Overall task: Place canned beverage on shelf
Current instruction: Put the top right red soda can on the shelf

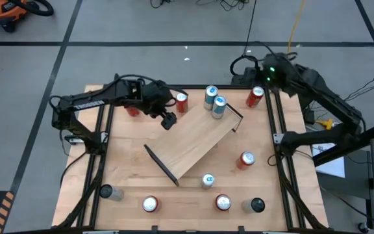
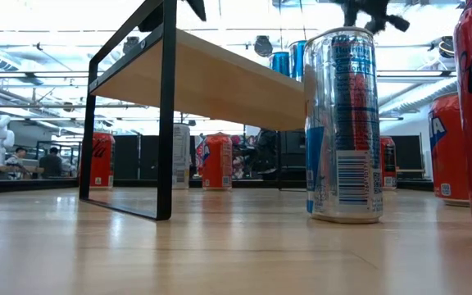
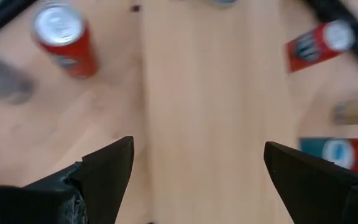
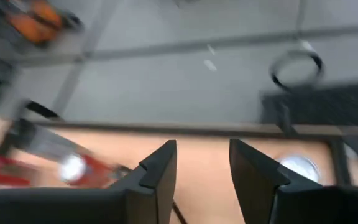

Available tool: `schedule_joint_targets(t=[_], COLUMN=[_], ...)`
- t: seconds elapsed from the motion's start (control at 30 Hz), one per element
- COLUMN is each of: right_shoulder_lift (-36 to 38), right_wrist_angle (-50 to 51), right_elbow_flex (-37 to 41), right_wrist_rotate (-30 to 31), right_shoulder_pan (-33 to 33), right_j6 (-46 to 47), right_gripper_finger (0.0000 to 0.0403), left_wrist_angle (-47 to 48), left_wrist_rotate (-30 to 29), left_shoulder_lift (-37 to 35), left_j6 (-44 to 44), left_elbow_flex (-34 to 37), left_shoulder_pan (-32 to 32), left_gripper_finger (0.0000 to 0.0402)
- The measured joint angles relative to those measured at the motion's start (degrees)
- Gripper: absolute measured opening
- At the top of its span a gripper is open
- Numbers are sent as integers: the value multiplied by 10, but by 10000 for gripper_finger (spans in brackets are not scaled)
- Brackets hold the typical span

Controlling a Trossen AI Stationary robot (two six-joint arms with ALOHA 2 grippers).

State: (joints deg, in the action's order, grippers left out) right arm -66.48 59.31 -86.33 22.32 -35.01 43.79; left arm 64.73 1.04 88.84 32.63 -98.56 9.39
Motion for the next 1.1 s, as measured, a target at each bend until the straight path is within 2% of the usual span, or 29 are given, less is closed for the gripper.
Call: schedule_joint_targets(t=[0.07,0.13,0.23,0.43,0.57,0.9,1.1], right_shoulder_lift=[-25,-48,-80,-122,-141,-170,-205], right_wrist_angle=[21,37,50,83,113,158,152], right_elbow_flex=[-1,-2,-2,-2,-2,-2,-2], right_wrist_rotate=[-35,-44,-48,-120,-149,-149,-149], right_shoulder_pan=[-32,-57,-89,-158,-193,-228,-245], right_j6=[-14,-25,-40,-59,-81,-140,-167], right_gripper_finger=[127,128,128,141,175,290,330], left_wrist_angle=[-24,-41,-37,-19,-13,-13,-16], left_wrist_rotate=[4,4,4,-17,-23,-24,-24], left_shoulder_lift=[-5,-8,-7,-7,-7,-7,-7], left_j6=[1,1,1,5,11,11,11], left_elbow_flex=[0,-1,0,0,0,0,0], left_shoulder_pan=[-10,-19,-26,-39,-40,-40,-40], left_gripper_finger=[363,363,363,363,363,363,363])
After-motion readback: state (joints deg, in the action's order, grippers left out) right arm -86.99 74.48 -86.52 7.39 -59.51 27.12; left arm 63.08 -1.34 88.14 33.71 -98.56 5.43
